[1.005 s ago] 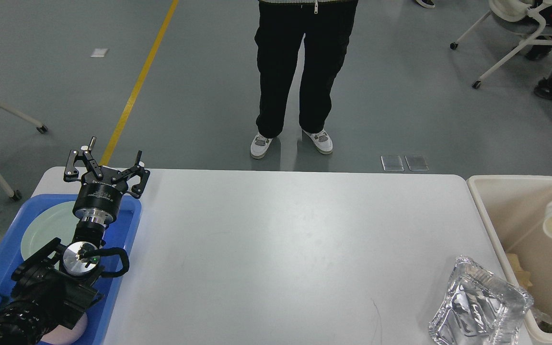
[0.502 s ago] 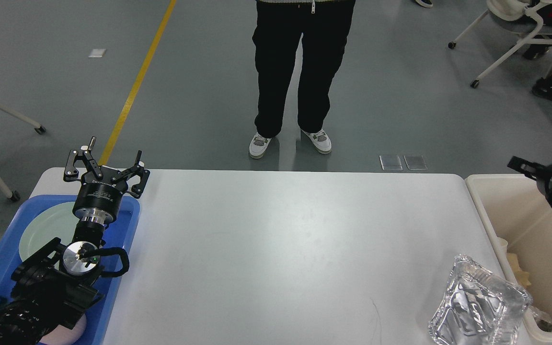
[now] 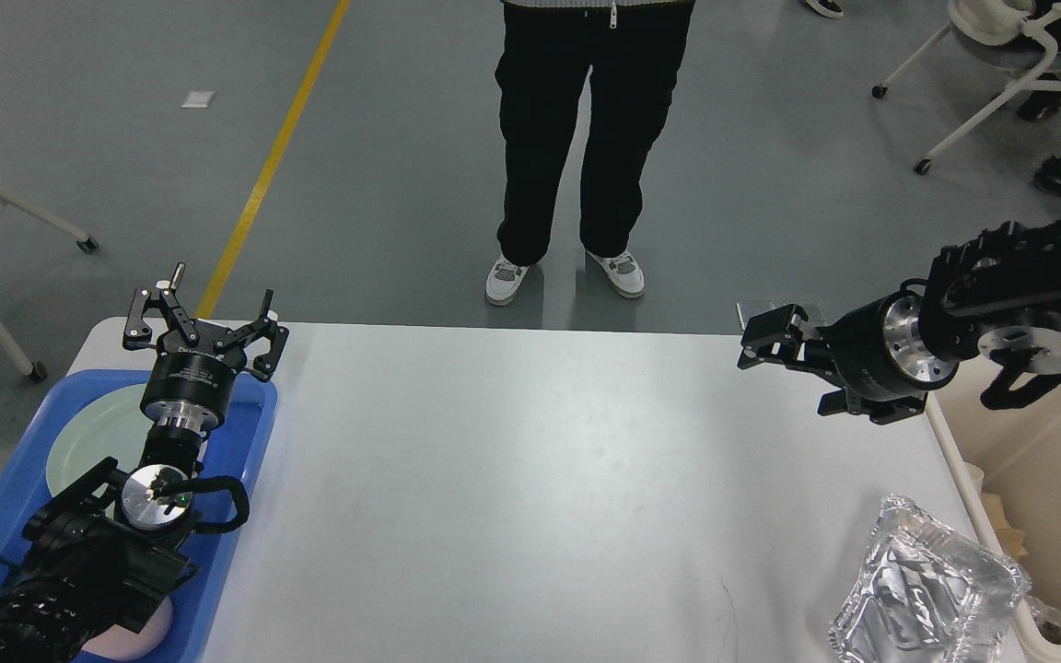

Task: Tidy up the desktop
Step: 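Move the right gripper to the crumpled foil bag, then grasp the crumpled foil bag with the right gripper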

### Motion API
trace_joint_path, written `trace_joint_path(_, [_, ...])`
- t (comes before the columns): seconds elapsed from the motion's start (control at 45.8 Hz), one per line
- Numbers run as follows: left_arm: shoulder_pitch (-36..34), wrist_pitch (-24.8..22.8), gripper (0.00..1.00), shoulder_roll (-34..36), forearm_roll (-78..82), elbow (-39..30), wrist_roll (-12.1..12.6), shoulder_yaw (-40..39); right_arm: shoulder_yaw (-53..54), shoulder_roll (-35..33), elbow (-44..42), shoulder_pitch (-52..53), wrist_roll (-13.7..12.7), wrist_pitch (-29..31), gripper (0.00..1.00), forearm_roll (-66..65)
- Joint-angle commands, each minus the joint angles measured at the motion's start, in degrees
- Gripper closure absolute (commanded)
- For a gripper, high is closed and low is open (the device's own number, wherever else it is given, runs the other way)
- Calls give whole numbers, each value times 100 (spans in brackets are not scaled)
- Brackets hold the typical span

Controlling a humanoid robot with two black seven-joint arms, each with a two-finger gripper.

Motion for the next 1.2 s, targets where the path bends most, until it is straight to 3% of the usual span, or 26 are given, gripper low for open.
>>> trace_joint_path(0.0, [0, 0, 3, -1, 0, 0, 0, 0, -77, -167, 185, -74, 0, -69, 0, -131])
trace_joint_path(0.131, [0, 0, 3, -1, 0, 0, 0, 0, -288, -343, 18, -662, 0, -323, 0, -641])
trace_joint_path(0.371, [0, 0, 3, -1, 0, 0, 0, 0, -192, -361, -755, -2525, 0, -1430, 0, -747])
trace_joint_path(0.524, [0, 0, 3, -1, 0, 0, 0, 0, 142, -334, -1440, -3387, 26, -1572, 0, -721])
trace_joint_path(0.677, [0, 0, 3, -1, 0, 0, 0, 0, 169, -159, -1950, -4107, 246, -1835, 3, -721])
trace_joint_path(0.721, [0, 0, 3, 8, 0, 0, 0, 0, 177, -80, -2047, -4275, 316, -1931, 10, -721])
trace_joint_path(0.765, [0, 0, 3, -1, 0, 0, 0, 0, 169, -18, -2118, -4407, 395, -2019, 23, -721])
trace_joint_path(0.852, [0, 0, 3, -1, 0, 0, 0, 0, 143, 44, -2171, -4548, 527, -2230, 63, -729])
trace_joint_path(0.939, [0, -9, 3, -1, 0, 0, 0, 0, 116, 26, -2118, -4548, 571, -2327, 75, -756])
trace_joint_path(0.983, [0, -9, 3, -1, 0, 0, 0, 0, 133, 9, -2100, -4539, 615, -2319, 100, -756])
trace_joint_path(1.18, [0, 0, 3, 8, 0, 0, 0, 0, 186, 44, -2100, -4530, 624, -2485, 100, -729])
